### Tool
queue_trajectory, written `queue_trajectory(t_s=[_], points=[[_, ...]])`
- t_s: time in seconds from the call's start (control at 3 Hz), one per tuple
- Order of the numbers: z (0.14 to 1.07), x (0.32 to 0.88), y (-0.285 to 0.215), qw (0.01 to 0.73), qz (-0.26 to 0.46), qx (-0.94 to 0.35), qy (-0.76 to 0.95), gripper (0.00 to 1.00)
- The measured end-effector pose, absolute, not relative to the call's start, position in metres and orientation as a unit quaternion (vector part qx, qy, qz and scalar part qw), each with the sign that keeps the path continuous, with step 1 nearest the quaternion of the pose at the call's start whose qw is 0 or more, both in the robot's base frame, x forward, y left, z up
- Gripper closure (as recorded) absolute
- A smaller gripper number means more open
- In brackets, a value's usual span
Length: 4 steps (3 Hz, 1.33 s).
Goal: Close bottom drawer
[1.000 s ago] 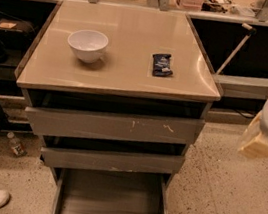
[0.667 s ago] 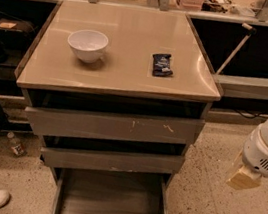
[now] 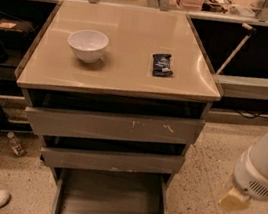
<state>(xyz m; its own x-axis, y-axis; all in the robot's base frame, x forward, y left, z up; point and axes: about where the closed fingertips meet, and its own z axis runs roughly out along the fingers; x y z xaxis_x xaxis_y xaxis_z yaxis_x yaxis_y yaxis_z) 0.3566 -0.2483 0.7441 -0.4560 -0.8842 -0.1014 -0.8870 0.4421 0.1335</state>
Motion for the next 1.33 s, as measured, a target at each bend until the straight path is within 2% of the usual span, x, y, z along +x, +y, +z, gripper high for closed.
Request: queue_trajectory(t_s=[0.67,1.33], points=[[0.567,0.255,-0.220,-0.094,0.215,-0.445,0.864,1.00],[0.532,0.237,-0.212,-0.115,0.251,-0.430,0.860,1.00]])
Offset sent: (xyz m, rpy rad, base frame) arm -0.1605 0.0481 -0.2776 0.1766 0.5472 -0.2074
